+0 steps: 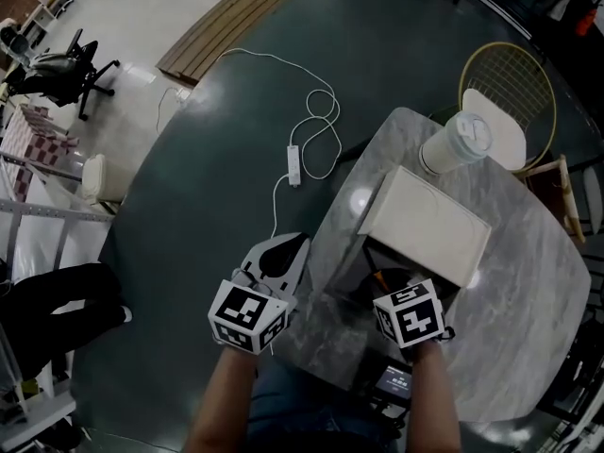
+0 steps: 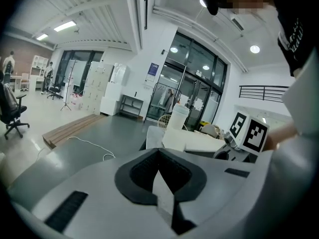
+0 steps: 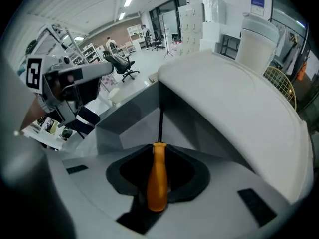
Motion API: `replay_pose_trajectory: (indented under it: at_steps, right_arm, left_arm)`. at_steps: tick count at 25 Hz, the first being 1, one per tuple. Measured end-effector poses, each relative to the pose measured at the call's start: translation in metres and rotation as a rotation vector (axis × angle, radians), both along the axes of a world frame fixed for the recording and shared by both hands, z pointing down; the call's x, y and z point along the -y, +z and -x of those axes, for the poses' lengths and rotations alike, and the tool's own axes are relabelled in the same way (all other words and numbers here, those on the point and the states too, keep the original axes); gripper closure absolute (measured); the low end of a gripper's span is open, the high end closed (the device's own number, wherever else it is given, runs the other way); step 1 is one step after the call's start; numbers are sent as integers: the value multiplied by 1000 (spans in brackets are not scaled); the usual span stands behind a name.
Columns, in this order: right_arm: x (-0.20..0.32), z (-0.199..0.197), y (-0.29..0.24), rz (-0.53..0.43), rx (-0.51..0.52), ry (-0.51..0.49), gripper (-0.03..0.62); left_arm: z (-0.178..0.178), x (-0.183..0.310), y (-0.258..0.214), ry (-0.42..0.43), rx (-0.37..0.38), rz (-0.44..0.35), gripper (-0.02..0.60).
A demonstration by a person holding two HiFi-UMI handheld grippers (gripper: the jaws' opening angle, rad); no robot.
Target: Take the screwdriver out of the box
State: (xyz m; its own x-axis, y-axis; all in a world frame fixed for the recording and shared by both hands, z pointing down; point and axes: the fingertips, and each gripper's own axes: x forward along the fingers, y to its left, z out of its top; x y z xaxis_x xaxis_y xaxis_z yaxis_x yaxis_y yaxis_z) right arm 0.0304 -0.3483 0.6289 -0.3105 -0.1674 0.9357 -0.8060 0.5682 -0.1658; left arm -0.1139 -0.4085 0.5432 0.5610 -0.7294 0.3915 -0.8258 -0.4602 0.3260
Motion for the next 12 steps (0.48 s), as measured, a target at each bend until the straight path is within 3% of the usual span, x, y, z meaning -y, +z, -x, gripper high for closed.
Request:
replay_pose_trajectory:
  at_steps: [12]
  right_arm:
    - [-5,-3,-11,-27,-63,-2,508]
  left_arm:
    - [-7,10,-8,22,-46,-23,569]
